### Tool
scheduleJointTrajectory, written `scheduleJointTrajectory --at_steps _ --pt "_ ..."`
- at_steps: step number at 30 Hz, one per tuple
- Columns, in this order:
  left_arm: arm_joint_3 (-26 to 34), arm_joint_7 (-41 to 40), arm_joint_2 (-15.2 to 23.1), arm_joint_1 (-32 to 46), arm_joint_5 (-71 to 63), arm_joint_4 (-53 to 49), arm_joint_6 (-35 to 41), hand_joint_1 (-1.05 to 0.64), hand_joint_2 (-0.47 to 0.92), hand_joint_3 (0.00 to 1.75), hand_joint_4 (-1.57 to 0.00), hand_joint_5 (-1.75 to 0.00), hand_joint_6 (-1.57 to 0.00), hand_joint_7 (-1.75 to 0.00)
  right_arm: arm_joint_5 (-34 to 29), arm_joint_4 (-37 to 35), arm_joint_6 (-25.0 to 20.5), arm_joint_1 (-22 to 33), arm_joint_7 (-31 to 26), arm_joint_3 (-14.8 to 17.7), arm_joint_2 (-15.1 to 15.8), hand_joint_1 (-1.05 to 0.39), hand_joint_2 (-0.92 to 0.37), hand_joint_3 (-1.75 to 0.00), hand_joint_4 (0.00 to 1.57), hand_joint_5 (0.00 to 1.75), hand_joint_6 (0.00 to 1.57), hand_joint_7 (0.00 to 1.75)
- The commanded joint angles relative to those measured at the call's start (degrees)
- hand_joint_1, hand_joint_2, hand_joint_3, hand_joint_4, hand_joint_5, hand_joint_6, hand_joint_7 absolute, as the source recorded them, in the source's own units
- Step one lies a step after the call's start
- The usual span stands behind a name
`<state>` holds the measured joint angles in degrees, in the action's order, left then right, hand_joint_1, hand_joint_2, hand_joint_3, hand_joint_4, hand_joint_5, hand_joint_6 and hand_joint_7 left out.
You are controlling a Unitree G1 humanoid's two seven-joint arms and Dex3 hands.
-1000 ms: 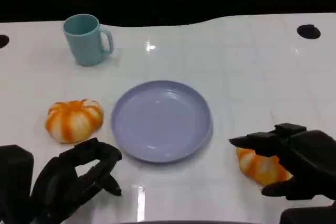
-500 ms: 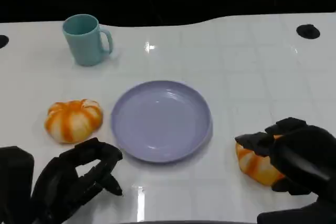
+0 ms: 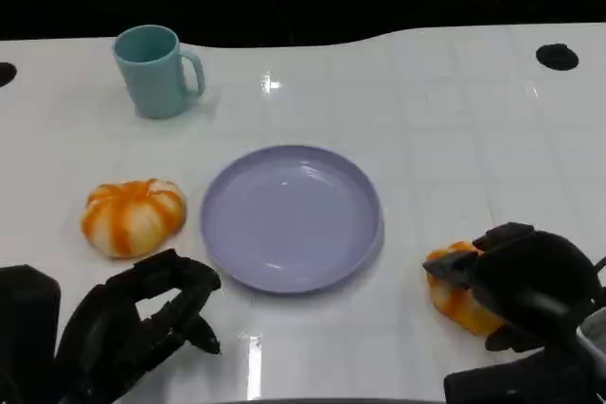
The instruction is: Grasp the bread from the table and place it into the plate.
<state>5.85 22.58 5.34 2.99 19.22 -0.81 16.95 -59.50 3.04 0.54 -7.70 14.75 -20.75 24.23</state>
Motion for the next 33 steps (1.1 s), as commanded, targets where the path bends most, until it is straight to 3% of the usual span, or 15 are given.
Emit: scheduleJointTrajectory --at_steps 1,8,20,24,26,27,28,30,31,32,33 --pt "0.22 -0.35 0.61 0.42 -0.1 0.13 -0.41 -0.5 0.92 0.31 -0.66 -1.61 -0.72 -1.17 0.19 -2.34 -1.63 -1.6 -0.92 -0.82 -0.34 -0.44 -0.78 -0.01 0.27 0.17 0.43 0.0" --pt "0.14 -0.7 0.56 0.63 -0.26 0.65 -0.19 -0.5 0.92 0.31 -0.66 -1.6 -0.72 -1.16 0.47 -7.14 -3.4 -4.71 -1.78 -2.49 -1.19 -0.44 -0.8 -0.01 0.26 0.14 0.39 0.0" --pt "-0.28 -0.77 0.62 0.91 -0.59 1.16 -0.68 -0.52 0.92 0.32 -0.68 -1.59 -0.73 -1.15 6.94 -17.65 -6.46 -12.34 2.54 -3.57 -3.73 -0.44 -0.85 -0.01 0.26 0.11 0.37 0.01" --pt "-0.21 -0.71 0.61 0.99 -0.36 1.31 -0.53 -0.53 0.92 0.32 -0.68 -1.59 -0.73 -1.15 9.25 -22.44 -5.31 -14.54 -1.19 -3.55 -4.8 -0.42 -0.86 -0.01 0.39 0.15 0.42 0.03" --pt "-0.1 -0.67 0.55 1.03 -0.19 1.33 -0.54 -0.53 0.92 0.31 -0.68 -1.59 -0.73 -1.15 10.09 -24.88 -3.57 -15.2 -5.94 -3.35 -5.24 -0.36 -0.88 -0.01 0.64 0.2 0.6 0.06" --pt "-0.04 -0.73 0.49 1.04 -0.11 1.36 -0.48 -0.53 0.92 0.31 -0.68 -1.59 -0.73 -1.15 10.96 -26.73 -1.87 -15.46 -9.9 -2.85 -5.72 -0.29 -0.89 -0.01 0.78 0.34 0.74 0.09" --pt "-0.01 -0.78 0.44 1.05 -0.06 1.4 -0.42 -0.53 0.92 0.31 -0.68 -1.59 -0.73 -1.14 11.7 -28.21 -0.56 -15.71 -12.78 -2.57 -6.02 -0.2 -0.89 0.0 0.83 0.81 0.94 0.12" --pt "-0.07 -0.95 0.41 1.09 -0.23 1.51 -0.43 -0.53 0.92 0.32 -0.68 -1.59 -0.73 -1.14 12.28 -32.74 4.33 -16.79 -20.38 -2.76 -5.76 -0.12 -0.9 -0.01 0.89 1.23 1.13 0.18" --pt "-0.08 -1.02 0.37 1.12 -0.23 1.59 -0.38 -0.53 0.92 0.32 -0.69 -1.59 -0.73 -1.14 12.34 -34.77 6.33 -17.43 -23.12 -3.06 -5.49 -0.09 -0.91 -0.02 0.89 1.51 1.21 0.3" --pt "-0.08 -1.0 0.34 1.14 -0.19 1.67 -0.35 -0.53 0.92 0.32 -0.69 -1.59 -0.73 -1.14 12.36 -36.51 7.98 -18.06 -25.27 -3.32 -5.24 -0.08 -0.91 -0.04 0.89 1.63 1.16 0.51" --pt "-0.09 -0.95 0.32 1.13 -0.14 1.69 -0.33 -0.53 0.92 0.33 -0.69 -1.59 -0.73 -1.14 12.29 -37.83 9.13 -18.6 -27.09 -3.49 -5.07 -0.08 -0.9 -0.12 0.9 1.69 1.06 0.84"
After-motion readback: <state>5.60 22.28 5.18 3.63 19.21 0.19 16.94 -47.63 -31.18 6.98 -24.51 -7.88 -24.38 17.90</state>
